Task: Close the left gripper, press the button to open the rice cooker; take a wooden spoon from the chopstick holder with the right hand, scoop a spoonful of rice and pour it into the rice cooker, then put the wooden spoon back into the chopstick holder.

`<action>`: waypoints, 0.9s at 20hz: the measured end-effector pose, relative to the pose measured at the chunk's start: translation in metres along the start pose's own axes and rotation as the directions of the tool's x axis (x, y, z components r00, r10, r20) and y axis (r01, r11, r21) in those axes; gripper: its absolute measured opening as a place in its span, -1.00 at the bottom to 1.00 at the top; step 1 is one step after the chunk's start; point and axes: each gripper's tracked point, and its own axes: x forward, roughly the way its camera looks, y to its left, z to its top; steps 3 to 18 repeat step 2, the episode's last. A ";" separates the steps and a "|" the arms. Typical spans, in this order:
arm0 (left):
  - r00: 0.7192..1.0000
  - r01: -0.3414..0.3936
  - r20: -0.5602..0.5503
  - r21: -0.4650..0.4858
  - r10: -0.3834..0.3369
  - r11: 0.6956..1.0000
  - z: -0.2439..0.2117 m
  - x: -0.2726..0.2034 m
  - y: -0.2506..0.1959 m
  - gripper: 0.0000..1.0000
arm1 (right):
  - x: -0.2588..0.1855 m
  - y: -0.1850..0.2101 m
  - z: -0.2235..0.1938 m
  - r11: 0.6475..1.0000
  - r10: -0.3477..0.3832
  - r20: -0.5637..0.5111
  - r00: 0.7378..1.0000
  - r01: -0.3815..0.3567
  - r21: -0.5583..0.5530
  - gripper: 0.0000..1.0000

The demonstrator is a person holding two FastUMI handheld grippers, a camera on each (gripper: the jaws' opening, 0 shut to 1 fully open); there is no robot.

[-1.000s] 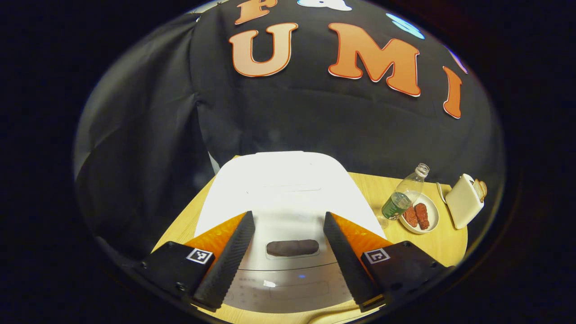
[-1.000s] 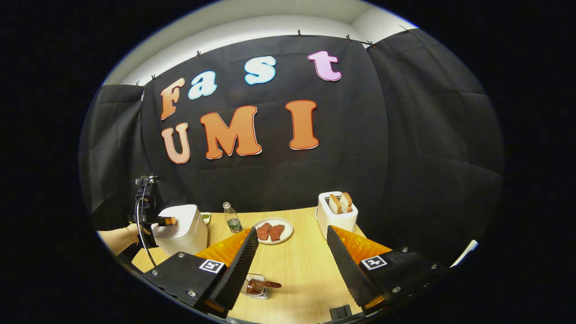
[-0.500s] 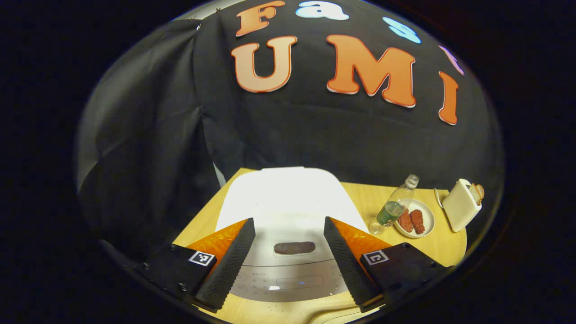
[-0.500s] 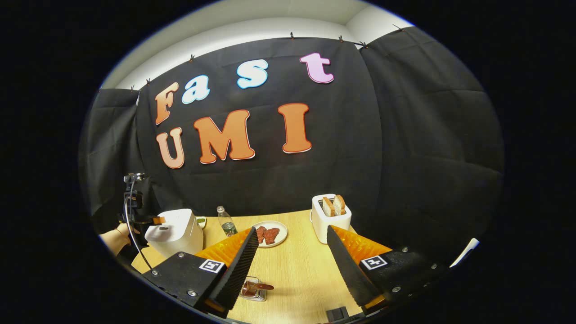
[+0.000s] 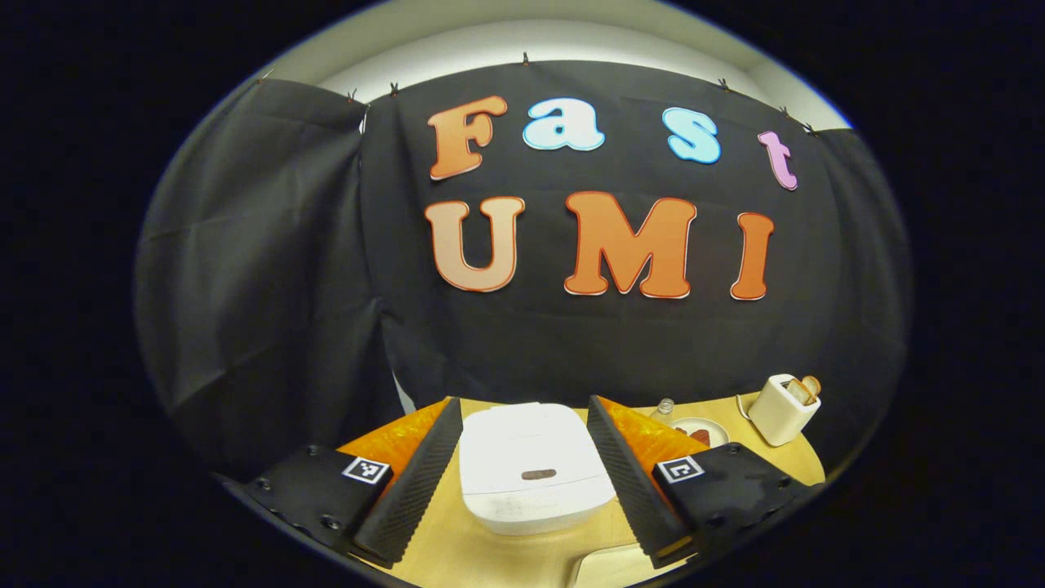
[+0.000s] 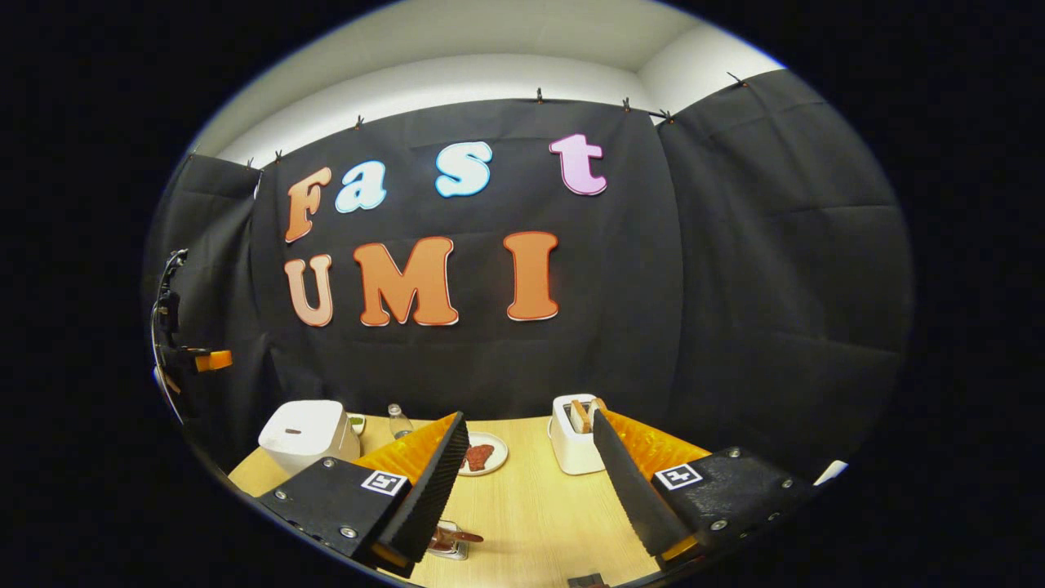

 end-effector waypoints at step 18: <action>0.999 -0.012 0.052 0.006 0.011 1.000 0.013 -0.033 0.006 1.00 | 0.000 0.000 0.009 1.000 0.007 0.020 1.000 -0.008 0.019 0.89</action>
